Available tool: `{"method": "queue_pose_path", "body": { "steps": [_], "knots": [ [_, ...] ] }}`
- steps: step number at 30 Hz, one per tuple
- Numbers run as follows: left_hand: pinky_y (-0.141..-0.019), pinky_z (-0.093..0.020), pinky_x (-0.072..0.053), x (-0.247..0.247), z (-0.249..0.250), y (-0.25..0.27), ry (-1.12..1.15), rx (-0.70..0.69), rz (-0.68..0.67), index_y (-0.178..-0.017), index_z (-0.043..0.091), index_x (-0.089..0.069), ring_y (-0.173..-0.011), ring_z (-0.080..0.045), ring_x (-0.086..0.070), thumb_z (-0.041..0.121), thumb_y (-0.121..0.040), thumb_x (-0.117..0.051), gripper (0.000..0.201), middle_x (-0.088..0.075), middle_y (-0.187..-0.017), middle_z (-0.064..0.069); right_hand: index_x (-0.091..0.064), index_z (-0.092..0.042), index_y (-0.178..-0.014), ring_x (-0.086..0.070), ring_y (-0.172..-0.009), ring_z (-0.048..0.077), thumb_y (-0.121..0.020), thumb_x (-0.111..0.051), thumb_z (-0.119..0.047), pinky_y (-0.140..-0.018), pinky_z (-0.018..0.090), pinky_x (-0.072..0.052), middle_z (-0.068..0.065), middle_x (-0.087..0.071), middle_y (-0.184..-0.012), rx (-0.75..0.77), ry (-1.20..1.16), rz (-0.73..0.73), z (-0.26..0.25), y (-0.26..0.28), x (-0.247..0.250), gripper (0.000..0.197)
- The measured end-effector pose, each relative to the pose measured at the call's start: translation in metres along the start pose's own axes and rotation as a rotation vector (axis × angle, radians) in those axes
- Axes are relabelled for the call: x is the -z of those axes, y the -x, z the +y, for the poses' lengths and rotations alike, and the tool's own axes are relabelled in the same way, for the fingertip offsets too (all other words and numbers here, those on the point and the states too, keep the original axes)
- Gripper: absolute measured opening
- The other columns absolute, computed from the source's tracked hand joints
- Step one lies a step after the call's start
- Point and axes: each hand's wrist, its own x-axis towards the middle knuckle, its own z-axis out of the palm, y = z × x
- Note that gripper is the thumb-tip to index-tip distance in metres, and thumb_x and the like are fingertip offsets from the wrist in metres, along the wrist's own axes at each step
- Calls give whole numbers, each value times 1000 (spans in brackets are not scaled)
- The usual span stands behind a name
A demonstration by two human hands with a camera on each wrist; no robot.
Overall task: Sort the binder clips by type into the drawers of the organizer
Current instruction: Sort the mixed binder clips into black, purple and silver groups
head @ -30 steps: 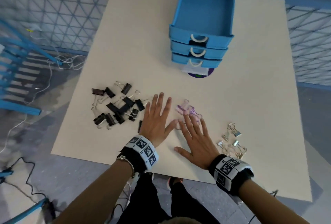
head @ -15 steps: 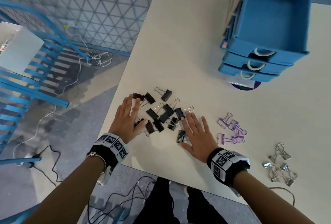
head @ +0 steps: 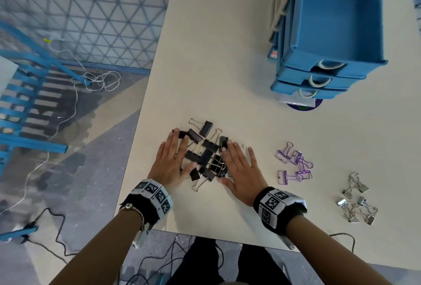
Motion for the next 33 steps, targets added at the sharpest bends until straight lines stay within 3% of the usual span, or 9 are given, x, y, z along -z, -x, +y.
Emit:
{"method": "queue_pose_path", "body": {
  "steps": [7,12,17,20,23,25,28,30,33],
  "knots": [
    [-111,-40,6,-1,7,-1,8,1,10,-141,23,11,-130,-6,35,76,-74,12,86,23,-148,-3,-22,-5,-139,-30,-133,32,-93,-2,-54,-107,49,-5,18,-33,-145,-29,0,0,1,1,3,70],
    [-112,-44,-2,9,14,-1,0,6,17,-144,20,2,-136,-15,14,77,-70,14,94,17,-150,-3,-27,-4,-137,-34,-132,31,-92,-2,-56,-103,52,-15,18,-34,-144,-45,-17,-10,1,6,9,73],
    [-105,-54,-26,23,30,-6,12,31,30,-138,6,-32,-135,-38,-23,72,-80,2,94,-18,-150,-21,-31,-5,-136,-37,-130,33,-91,1,-57,-103,56,-18,18,-39,-142,-69,-33,5,5,12,17,75],
    [-111,-52,-20,27,44,-9,-14,92,54,-141,8,-26,-138,-35,-16,56,-90,-27,70,-11,-152,-19,-40,-7,-132,-42,-127,33,-92,1,-55,-99,60,-32,19,-45,-137,-90,-27,24,12,18,22,76],
    [-110,-51,-20,31,60,-10,-2,79,125,-140,7,-27,-137,-37,-17,39,-92,-45,61,-13,-151,-21,-46,-7,-129,-42,-126,36,-92,-5,-54,-98,62,-30,22,-47,-135,-92,-46,49,24,27,28,73],
    [-107,-52,-26,33,73,-12,-2,40,159,-138,5,-31,-133,-40,-24,32,-90,-51,59,-19,-148,-24,-44,-7,-130,-37,-129,38,-88,-16,-54,-103,61,-22,23,-44,-137,-88,-91,70,36,34,33,68],
    [-105,-51,-30,35,94,-18,-8,-14,171,-135,3,-35,-130,-41,-29,22,-86,-59,58,-24,-146,-26,-41,-10,-132,-27,-135,35,-84,-20,-50,-110,54,-12,22,-36,-142,-118,-179,108,62,49,44,67],
    [-103,-51,-33,35,110,-23,-1,-39,167,-133,1,-37,-129,-42,-32,17,-84,-61,57,-27,-144,-27,-45,-10,-129,-31,-133,35,-84,-28,-46,-110,51,-17,21,-40,-139,-137,-214,133,84,60,51,60],
    [-101,-49,-37,33,138,-28,37,-61,149,-133,0,-38,-129,-40,-33,12,-83,-60,55,-28,-144,-25,-57,-8,-115,-51,-115,38,-79,-32,-41,-100,53,-33,24,-56,-121,-166,-253,166,121,81,59,55]
  ]
}}
